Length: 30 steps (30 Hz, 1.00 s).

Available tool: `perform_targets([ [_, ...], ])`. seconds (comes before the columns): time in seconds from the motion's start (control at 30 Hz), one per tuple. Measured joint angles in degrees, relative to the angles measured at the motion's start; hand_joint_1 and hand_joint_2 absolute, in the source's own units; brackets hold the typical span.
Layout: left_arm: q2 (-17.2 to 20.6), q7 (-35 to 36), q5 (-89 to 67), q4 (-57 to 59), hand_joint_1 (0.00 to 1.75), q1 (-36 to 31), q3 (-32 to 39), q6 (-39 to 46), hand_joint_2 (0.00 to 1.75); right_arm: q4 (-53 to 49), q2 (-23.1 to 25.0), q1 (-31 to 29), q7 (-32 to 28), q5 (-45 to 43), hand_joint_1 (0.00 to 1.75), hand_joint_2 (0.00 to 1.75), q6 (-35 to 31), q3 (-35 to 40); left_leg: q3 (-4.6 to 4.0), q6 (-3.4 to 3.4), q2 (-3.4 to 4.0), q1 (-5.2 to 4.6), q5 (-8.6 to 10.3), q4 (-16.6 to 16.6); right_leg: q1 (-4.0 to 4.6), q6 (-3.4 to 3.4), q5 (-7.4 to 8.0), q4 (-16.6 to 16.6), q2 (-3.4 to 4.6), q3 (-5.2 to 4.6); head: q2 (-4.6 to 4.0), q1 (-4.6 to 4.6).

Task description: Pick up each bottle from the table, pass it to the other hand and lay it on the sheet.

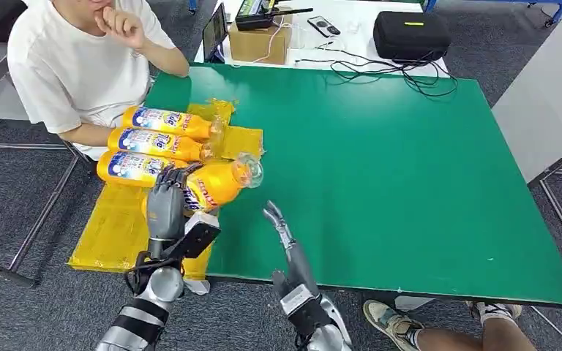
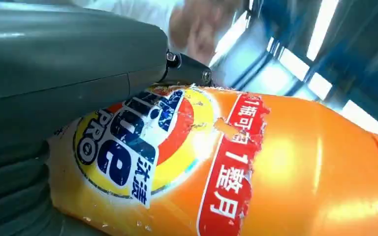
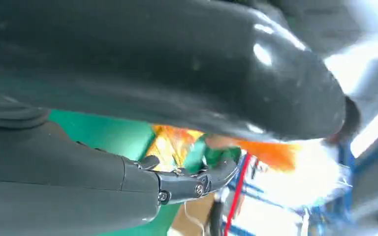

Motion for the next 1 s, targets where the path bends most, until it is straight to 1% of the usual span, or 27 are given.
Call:
perform_targets([
  [0.1,2.4,2.2,-4.8,3.9,1.75,-1.0,-0.1,-2.1,1.75,-1.5,-0.6,0.0,0.0,-0.4,0.0,0.0,-0.3,0.0,0.0,0.0,0.16,0.0,-0.01,0.0,-0.01,0.0,0.0,0.0,0.06,-0.07,0.0,-0.02],
  [0.2,4.2,5.4,-9.8,6.9,1.75,-2.3,-0.6,-7.5,1.75,-2.2,-1.0,-0.1,0.0,-0.1,0.0,0.0,1.2,0.0,-0.02,0.0,0.0,0.0,-0.01,0.0,-0.01,-0.01,-0.01,0.0,0.03,-0.03,0.0,0.0],
  [0.27,6.0,7.1,-13.0,9.7,1.75,-2.9,-1.4,-11.2,1.75,-2.6,-1.3,-0.1,0.0,0.1,0.0,0.0,2.4,0.0,-0.02,-0.01,0.14,0.0,-0.01,0.0,-0.01,-0.01,-0.01,0.0,0.06,-0.06,0.0,0.0],
  [0.37,7.6,7.5,-14.7,11.8,1.75,-3.8,-2.5,-14.9,1.75,-2.8,-1.7,0.1,0.0,0.1,0.0,0.0,3.3,-0.3,-0.01,-0.01,0.08,-0.01,-0.01,0.0,-0.01,-0.01,-0.01,0.0,0.05,-0.02,0.0,0.0],
  [0.47,9.1,6.8,-15.3,13.7,1.75,-5.0,-3.8,-20.4,1.75,-2.8,-1.8,0.1,0.0,-0.3,0.0,0.0,4.2,-0.5,0.1,-0.03,0.09,-0.01,-0.03,0.0,-0.01,-0.02,-0.02,0.0,0.05,0.08,0.0,0.0],
  [0.5,9.4,6.6,-15.2,14.0,1.62,-5.4,-4.1,-21.3,1.75,-2.8,-1.8,0.1,0.0,-0.4,0.0,0.0,4.5,-0.6,0.16,-0.04,0.09,-0.01,-0.04,0.0,-0.01,-0.03,-0.03,0.0,0.05,0.15,0.0,-0.04],
  [0.53,9.8,6.4,-15.2,14.5,0.52,-5.8,-4.5,-22.1,1.75,-2.8,-1.9,0.0,0.0,-0.6,0.0,0.0,4.7,-0.6,0.24,-0.05,0.09,-0.01,-0.05,0.0,-0.01,-0.05,-0.04,0.0,0.05,0.23,0.0,0.0],
  [0.57,9.9,6.3,-15.2,14.9,0.38,-6.1,-4.7,-22.4,1.75,-2.8,-2.0,0.0,0.0,-0.7,0.0,0.0,4.9,-0.6,0.32,-0.07,0.08,0.0,-0.07,0.0,0.0,-0.11,-0.09,0.0,0.04,0.3,0.0,-0.02],
  [0.6,10.0,6.3,-15.4,15.2,0.16,-6.4,-5.0,-22.7,1.75,-2.8,-2.0,0.0,0.0,-0.8,0.0,0.0,5.0,-0.6,0.4,-0.08,0.07,0.0,-0.07,0.0,0.0,-0.13,-0.1,0.0,0.04,0.37,0.0,0.0],
  [0.63,10.1,6.2,-15.7,15.6,0.0,-6.8,-5.2,-23.2,1.75,-2.8,-2.0,-0.1,0.0,-1.0,0.0,0.0,5.1,-0.6,0.46,-0.08,0.06,0.0,-0.07,0.0,0.01,-0.13,-0.1,0.0,0.04,0.42,0.0,-0.02],
  [0.77,10.8,6.6,-18.5,19.0,0.0,-9.5,-7.6,-26.5,1.75,-2.8,-2.0,-0.5,0.0,-2.0,0.0,0.0,6.3,-0.6,0.69,-0.12,-0.25,0.01,-0.01,-0.1,0.01,-0.18,-0.14,0.0,-0.16,0.72,0.0,-0.02],
  [0.8,11.1,6.7,-18.9,19.7,0.0,-9.8,-7.9,-27.2,1.75,-2.7,-2.0,-0.6,0.0,-2.3,0.0,0.0,6.3,-0.6,0.79,-0.12,-0.33,0.01,-0.01,-0.1,0.01,-0.3,-0.25,0.0,-0.19,0.8,0.0,-0.02],
  [0.87,11.5,6.7,-19.6,21.4,0.0,-11.4,-8.8,-28.4,1.75,-2.6,-2.0,-0.9,0.0,-2.8,0.0,0.0,6.3,-0.6,0.98,-0.13,-0.49,0.02,-0.02,-0.1,0.02,-0.31,-0.31,0.0,-0.33,0.62,0.0,0.0],
  [0.93,12.0,7.2,-19.7,23.4,0.0,-13.0,-9.6,-29.4,1.75,-2.4,-2.1,-1.1,0.0,-3.2,0.0,0.0,5.8,-0.6,1.23,-0.37,-0.48,0.01,-0.26,-0.1,0.01,-0.29,-0.37,0.0,-0.32,0.76,0.0,0.0],
  [1.0,12.1,7.9,-19.6,25.1,0.0,-14.1,-10.2,-29.9,1.75,-2.2,-2.1,-1.1,0.0,-3.6,0.0,0.0,5.6,-0.7,1.31,-0.34,-0.46,0.0,-0.22,-0.1,0.01,-0.22,-0.4,0.0,-0.31,1.13,0.0,0.0],
])
